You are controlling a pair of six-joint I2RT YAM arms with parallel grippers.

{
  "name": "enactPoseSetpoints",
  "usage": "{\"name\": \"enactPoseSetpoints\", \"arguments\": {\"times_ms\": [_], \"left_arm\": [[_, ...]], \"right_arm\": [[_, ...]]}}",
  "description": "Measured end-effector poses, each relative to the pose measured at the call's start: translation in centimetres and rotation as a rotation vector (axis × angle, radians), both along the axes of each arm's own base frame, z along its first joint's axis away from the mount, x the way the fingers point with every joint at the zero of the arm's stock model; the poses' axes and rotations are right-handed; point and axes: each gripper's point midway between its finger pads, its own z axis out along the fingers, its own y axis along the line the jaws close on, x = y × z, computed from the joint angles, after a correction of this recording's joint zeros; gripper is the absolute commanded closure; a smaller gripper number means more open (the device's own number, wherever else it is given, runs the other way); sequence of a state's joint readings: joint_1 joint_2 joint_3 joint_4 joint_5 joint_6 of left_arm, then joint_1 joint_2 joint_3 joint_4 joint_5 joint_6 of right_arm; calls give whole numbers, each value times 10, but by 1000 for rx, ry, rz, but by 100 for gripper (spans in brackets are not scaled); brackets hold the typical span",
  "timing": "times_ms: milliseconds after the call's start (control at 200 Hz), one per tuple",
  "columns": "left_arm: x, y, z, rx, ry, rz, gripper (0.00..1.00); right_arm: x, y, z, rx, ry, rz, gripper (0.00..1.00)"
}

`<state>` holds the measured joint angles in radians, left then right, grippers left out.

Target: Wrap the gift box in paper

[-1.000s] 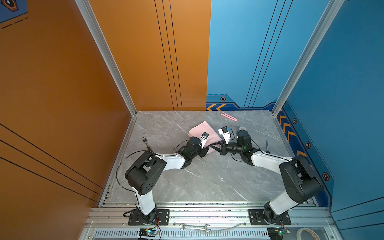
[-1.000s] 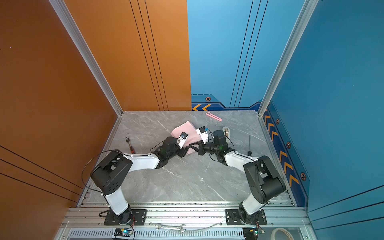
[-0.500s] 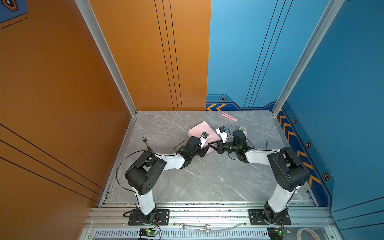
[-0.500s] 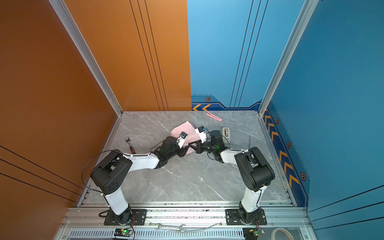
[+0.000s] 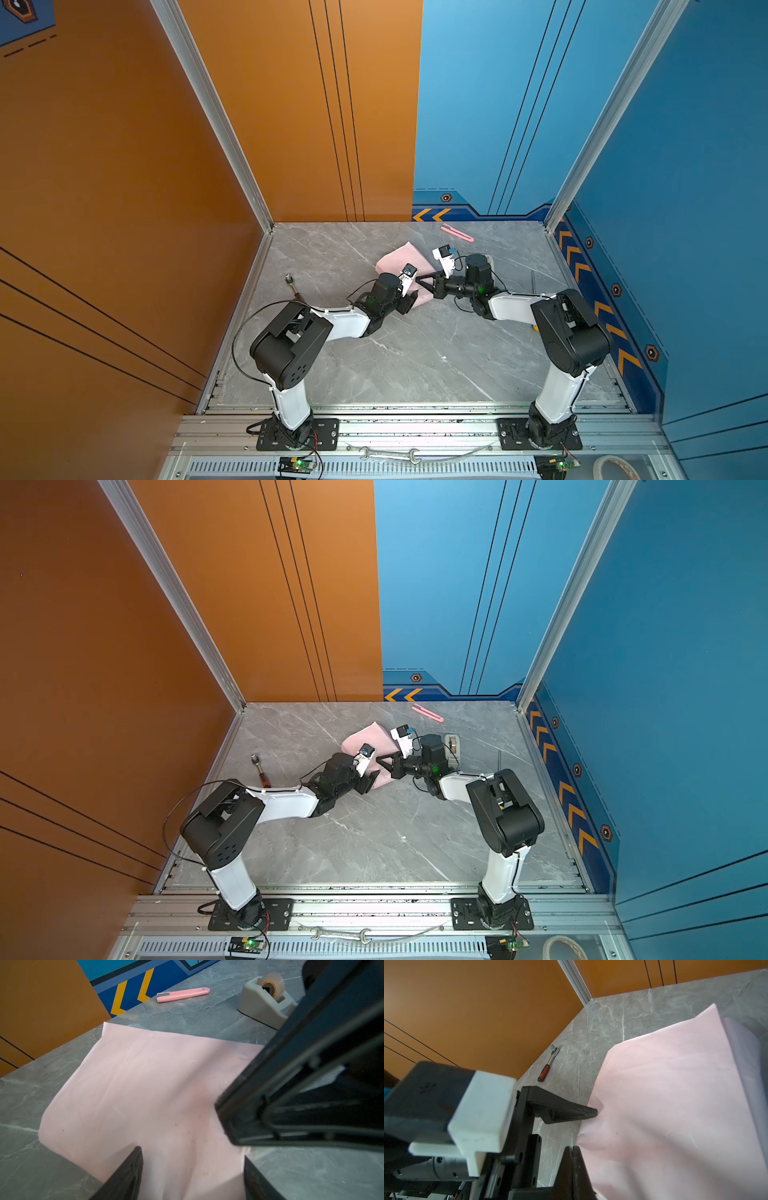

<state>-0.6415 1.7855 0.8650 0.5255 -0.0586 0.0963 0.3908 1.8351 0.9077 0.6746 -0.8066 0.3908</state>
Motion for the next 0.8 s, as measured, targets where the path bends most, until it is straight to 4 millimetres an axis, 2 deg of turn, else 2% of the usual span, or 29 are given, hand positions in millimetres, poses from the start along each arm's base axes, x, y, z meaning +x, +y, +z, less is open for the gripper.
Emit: {"name": "enactPoseSetpoints", "arguments": {"times_ms": [275, 506, 801], "left_arm": [[0, 0, 0, 0, 0, 0, 33], [0, 0, 0, 0, 0, 0, 33], [0, 0, 0, 0, 0, 0, 33]], "right_arm": [[18, -6, -17, -9, 31, -27, 100], [28, -5, -19, 5, 27, -37, 100], [36, -8, -21, -1, 26, -52, 87]]}}
